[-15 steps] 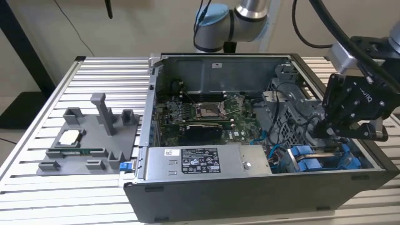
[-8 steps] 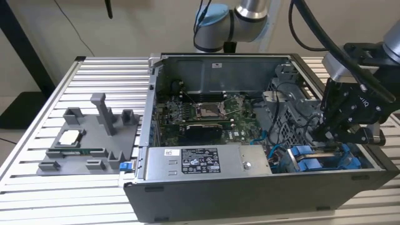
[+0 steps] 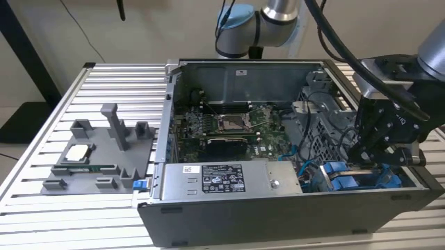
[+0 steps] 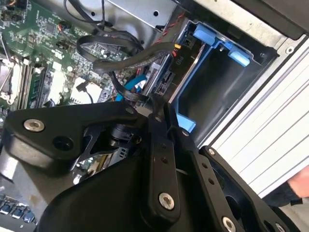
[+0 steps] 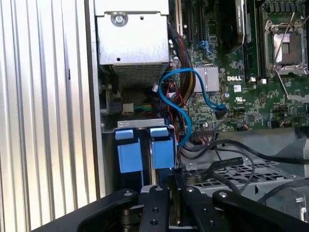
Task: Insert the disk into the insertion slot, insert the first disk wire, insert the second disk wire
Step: 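Insert the second disk wire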
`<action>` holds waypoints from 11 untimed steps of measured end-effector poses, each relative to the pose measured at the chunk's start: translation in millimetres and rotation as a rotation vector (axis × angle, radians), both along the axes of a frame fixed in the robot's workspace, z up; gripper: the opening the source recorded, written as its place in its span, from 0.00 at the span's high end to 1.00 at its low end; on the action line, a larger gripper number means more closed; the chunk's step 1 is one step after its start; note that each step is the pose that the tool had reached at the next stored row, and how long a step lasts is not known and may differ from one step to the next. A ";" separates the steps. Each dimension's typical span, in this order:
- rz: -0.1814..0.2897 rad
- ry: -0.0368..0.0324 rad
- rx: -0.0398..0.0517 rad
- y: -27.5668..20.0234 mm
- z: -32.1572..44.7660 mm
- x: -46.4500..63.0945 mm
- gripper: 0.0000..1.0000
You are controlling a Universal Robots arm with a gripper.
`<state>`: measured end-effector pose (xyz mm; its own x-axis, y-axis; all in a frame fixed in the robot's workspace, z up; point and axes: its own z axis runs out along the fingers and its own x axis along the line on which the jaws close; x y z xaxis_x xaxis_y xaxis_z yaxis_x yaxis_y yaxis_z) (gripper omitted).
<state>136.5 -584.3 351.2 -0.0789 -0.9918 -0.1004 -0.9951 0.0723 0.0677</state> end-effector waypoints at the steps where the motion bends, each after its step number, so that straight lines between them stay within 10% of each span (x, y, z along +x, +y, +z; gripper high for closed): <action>1: 0.000 -0.0050 -0.0025 1.5 -0.7 -0.1 0.84; 5: 0.000 -0.0338 -0.0193 6.9 -2.4 0.0 0.84; 11: 0.000 -0.0431 -0.0350 13.3 -3.3 1.1 0.84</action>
<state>137.6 -571.0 347.9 -0.0749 -0.9948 -0.0689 -0.9970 0.0735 0.0222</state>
